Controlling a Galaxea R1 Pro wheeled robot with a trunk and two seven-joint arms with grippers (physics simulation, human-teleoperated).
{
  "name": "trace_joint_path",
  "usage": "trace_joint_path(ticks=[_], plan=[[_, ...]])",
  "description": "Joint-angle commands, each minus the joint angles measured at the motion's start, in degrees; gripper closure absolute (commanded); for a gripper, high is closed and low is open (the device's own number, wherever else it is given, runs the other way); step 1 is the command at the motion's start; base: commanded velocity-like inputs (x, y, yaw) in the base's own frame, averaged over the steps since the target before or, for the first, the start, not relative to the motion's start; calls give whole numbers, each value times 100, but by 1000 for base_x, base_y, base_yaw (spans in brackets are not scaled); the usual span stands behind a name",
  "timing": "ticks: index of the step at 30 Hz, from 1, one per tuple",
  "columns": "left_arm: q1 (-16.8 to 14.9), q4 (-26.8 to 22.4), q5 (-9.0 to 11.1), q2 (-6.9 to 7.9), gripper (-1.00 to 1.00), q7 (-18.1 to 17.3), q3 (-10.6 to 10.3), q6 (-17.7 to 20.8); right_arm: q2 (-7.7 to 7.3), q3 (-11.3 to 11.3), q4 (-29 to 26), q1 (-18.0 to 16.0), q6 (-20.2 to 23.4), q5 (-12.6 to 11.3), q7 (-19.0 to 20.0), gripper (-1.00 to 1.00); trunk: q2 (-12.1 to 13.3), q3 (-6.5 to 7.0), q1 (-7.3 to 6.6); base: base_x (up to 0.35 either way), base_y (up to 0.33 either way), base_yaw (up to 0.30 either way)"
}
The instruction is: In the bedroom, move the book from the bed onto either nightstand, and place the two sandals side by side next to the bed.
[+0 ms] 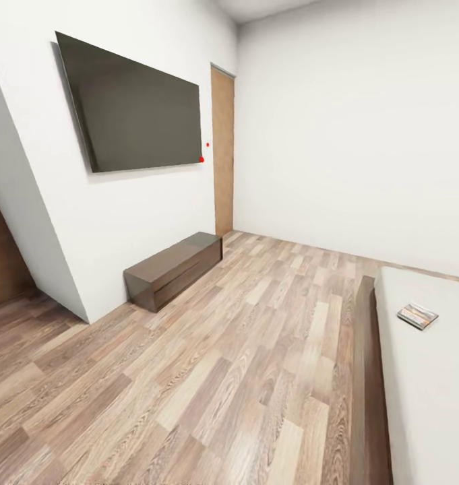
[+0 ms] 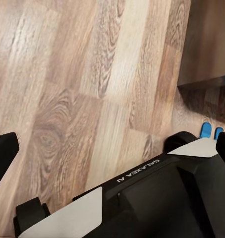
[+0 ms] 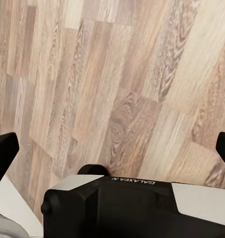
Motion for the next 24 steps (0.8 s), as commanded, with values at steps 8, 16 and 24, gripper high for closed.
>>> trace_joint_path(ticks=[8, 16, 24], plan=[[-3, 5, -63, 0, -100, -5, 31, -48, -3, -36, 25, -6, -7, 9, 23, -100, -4, -6, 0, 0, 0, 290], [-3, 5, -63, 0, -100, -5, 31, -48, -3, -36, 23, -8, -7, 9, 22, -100, -4, -6, 0, 0, 0, 281], [-3, 5, -68, 0, -100, -8, 31, -48, -3, -36, 26, -8, -7, 9, 22, -100, -4, -10, 0, 0, 0, 80]])
